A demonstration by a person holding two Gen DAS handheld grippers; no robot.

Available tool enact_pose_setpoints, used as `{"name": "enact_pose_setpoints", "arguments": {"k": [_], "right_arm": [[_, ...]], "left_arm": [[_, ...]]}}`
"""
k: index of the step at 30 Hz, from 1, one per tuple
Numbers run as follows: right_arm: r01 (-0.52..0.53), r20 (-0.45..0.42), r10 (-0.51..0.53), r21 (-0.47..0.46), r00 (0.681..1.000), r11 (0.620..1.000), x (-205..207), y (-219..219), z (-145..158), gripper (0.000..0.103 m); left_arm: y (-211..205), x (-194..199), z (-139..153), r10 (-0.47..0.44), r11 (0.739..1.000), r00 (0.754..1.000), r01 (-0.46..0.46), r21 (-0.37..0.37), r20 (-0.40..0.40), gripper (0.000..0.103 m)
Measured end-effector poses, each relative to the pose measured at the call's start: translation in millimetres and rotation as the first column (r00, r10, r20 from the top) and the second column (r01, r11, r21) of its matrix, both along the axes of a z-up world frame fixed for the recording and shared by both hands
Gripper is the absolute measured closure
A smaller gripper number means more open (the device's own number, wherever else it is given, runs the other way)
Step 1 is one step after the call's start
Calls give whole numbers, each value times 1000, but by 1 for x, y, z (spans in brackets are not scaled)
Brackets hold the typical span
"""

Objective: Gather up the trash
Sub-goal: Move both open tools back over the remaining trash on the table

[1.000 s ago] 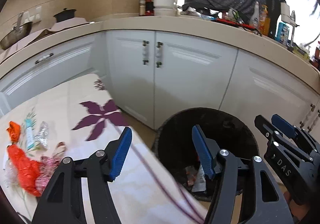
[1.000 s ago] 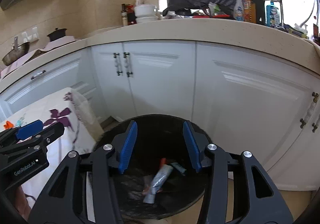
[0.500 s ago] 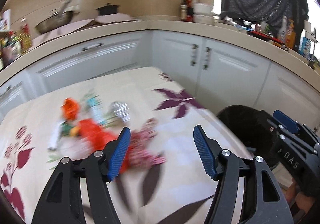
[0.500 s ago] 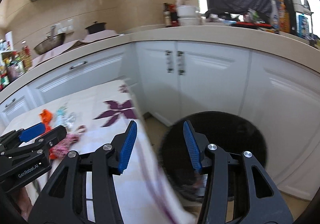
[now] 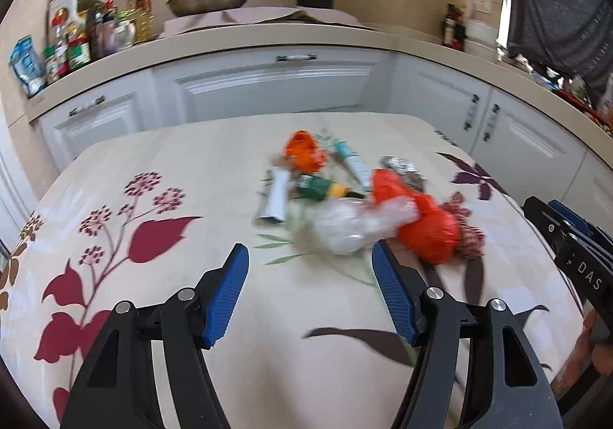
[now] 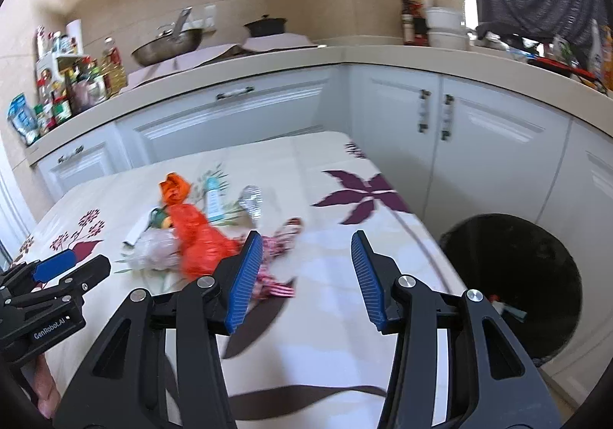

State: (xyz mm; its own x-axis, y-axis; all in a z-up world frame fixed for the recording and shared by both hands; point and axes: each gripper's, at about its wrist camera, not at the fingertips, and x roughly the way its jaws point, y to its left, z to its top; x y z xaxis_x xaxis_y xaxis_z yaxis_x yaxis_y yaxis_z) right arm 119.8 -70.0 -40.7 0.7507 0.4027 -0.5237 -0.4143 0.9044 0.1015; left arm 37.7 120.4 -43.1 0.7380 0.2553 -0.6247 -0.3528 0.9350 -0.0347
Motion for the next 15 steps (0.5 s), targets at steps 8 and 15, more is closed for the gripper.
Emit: {"name": "enact_pose_setpoints", "arguments": {"k": [8, 15], "right_arm": [[-7, -65, 4, -43, 998, 999, 8, 25, -11, 56], [-8, -88, 3, -62, 996, 998, 15, 40, -18, 56]], "left_arm": [[39, -6, -1, 83, 996, 996, -83, -41, 22, 38], [52, -7, -7, 96, 994, 995, -95, -54, 12, 38]]}}
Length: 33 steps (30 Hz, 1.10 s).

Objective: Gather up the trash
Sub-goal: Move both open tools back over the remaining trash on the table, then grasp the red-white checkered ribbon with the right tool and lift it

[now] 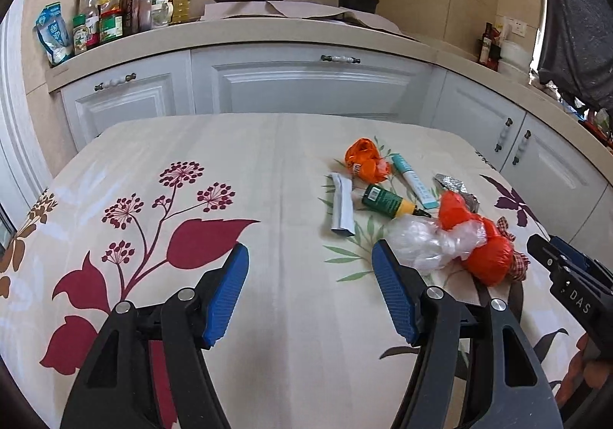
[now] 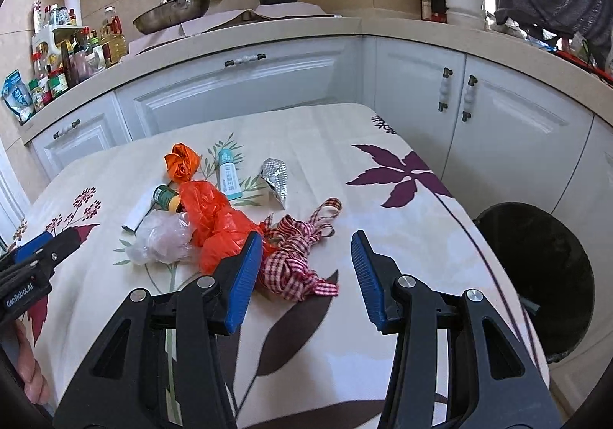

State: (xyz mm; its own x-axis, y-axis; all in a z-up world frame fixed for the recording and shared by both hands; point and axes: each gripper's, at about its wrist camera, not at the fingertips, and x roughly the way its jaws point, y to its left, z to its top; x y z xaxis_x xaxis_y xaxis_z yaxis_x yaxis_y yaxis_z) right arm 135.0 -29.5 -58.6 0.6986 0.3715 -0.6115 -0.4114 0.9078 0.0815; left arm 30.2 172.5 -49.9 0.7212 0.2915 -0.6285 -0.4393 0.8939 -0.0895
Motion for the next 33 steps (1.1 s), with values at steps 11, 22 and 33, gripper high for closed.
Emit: {"name": "enact_pose_setpoints", "arguments": {"k": [11, 22, 33], "right_arm": [[-46, -145, 43, -15, 989, 999, 17, 8, -21, 65], [-37, -68, 35, -18, 997, 999, 8, -6, -11, 86], [14, -43, -13, 16, 999, 1000, 10, -47, -6, 86]], "left_arm": [[9, 2, -12, 11, 999, 1000, -12, -40, -27, 38], [-25, 18, -10, -70, 997, 997, 69, -43, -28, 35], [-61, 47, -9, -143, 990, 989, 142, -12, -48, 28]]}}
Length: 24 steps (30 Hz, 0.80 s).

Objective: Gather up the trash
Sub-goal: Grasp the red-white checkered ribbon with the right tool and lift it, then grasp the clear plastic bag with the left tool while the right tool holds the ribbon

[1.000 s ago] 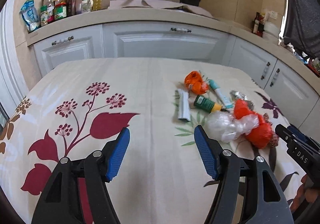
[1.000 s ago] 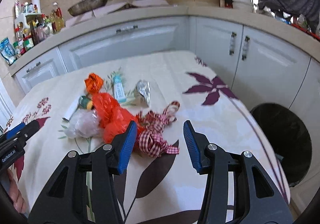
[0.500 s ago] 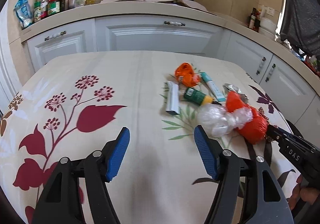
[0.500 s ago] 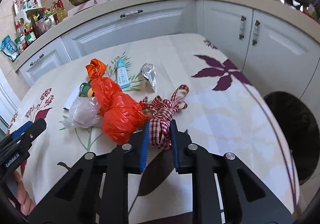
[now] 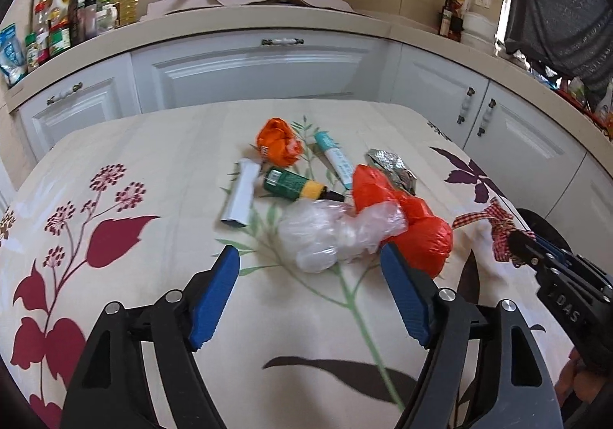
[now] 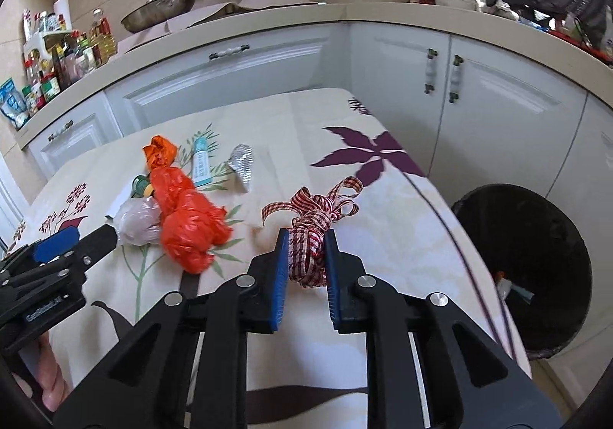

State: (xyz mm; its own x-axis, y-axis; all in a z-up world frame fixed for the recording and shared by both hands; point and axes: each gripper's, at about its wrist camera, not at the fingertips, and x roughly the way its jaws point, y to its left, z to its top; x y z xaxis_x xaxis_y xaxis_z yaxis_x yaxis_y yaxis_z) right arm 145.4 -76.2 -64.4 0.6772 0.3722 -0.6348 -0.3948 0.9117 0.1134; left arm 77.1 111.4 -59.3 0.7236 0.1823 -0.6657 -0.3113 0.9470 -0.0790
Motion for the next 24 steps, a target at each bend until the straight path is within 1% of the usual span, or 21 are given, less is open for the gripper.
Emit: {"name": "enact_pose_setpoints", "arguments": {"k": [4, 8, 10, 11, 12, 13, 15, 17, 20, 24], "right_arm": [[6, 2, -6, 14, 1000, 1000, 1, -10, 1, 86], [9, 1, -10, 26, 1000, 1000, 3, -17, 1, 86], [10, 0, -10, 29, 1000, 1000, 4, -18, 1, 86], [11, 0, -11, 30, 1000, 999, 5, -19, 1, 86], [11, 0, -11, 30, 1000, 999, 5, -19, 1, 86], [11, -1, -11, 31, 1000, 999, 5, -20, 0, 86], [13, 0, -13, 32, 1000, 999, 5, -20, 0, 86], [14, 0, -14, 34, 1000, 999, 5, -21, 0, 86], [13, 4, -13, 35, 1000, 999, 5, -22, 0, 86], [12, 11, -13, 33, 1000, 999, 3, -23, 1, 86]], "left_arm": [[-6, 15, -4, -8, 1000, 1000, 9, 10, -30, 28], [-6, 22, -5, -5, 1000, 1000, 5, 9, -30, 28], [-5, 26, -7, -3, 1000, 999, 4, 11, -39, 37], [-5, 27, -9, -7, 1000, 999, 7, 4, -48, 47], [-3, 29, -11, -11, 1000, 998, 10, -6, -60, 51], [-2, 30, -12, -6, 1000, 998, 5, -4, -64, 53], [0, 29, -11, -9, 1000, 998, 9, -5, -58, 61], [1, 28, -10, -11, 1000, 998, 12, 8, -55, 66], [2, 25, -8, -16, 1000, 999, 17, 16, -47, 69], [4, 19, -6, -14, 1000, 999, 14, 9, -40, 70]]}}
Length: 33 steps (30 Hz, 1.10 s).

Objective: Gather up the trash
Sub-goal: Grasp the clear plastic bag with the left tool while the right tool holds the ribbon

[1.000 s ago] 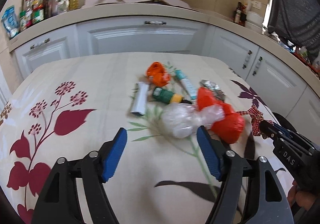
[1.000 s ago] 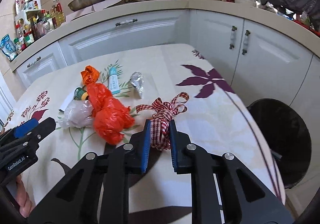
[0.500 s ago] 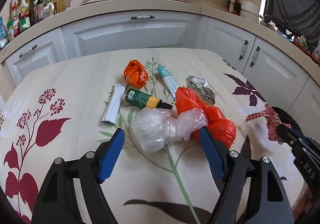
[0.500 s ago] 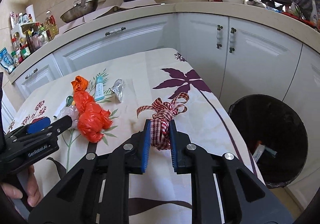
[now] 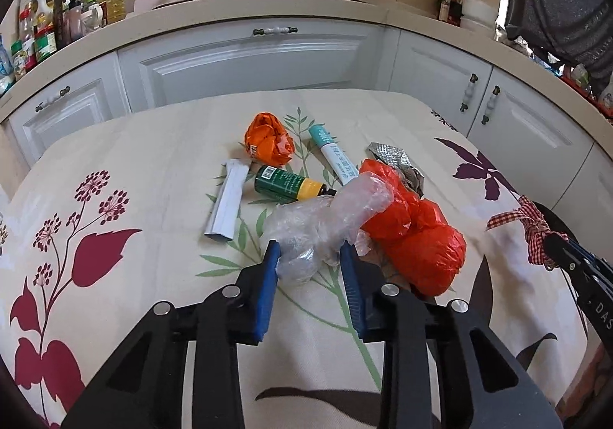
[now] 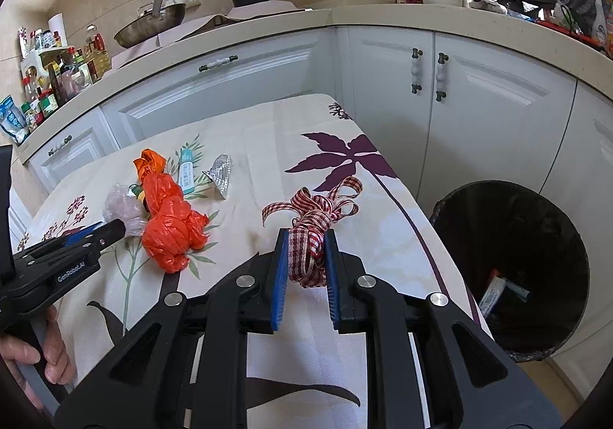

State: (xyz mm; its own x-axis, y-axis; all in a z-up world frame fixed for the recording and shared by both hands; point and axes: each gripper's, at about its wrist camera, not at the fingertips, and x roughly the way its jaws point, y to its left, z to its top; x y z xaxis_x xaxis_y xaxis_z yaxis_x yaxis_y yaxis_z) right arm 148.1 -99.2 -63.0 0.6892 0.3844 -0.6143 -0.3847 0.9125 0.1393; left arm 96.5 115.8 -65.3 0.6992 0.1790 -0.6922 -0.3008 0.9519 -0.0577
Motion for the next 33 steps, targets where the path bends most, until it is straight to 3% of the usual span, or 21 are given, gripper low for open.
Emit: {"name": "enact_pose_setpoints", "arguments": {"k": [16, 22, 27, 33], "right_arm": [[50, 129, -47, -18, 990, 999, -27, -21, 31, 86], [107, 187, -99, -32, 977, 994, -37, -46, 44, 86], [146, 184, -140, -21, 973, 989, -38, -67, 44, 86], [141, 161, -136, -20, 978, 990, -39, -69, 35, 86]], "left_arm": [[-12, -31, 40, 7, 1000, 994, -10, 28, 107, 73], [-39, -29, 51, -54, 998, 990, 50, 32, 134, 87], [-57, -26, 50, -91, 995, 987, 87, 37, 134, 91], [-55, -30, 40, -71, 997, 992, 68, 33, 106, 91]]}}
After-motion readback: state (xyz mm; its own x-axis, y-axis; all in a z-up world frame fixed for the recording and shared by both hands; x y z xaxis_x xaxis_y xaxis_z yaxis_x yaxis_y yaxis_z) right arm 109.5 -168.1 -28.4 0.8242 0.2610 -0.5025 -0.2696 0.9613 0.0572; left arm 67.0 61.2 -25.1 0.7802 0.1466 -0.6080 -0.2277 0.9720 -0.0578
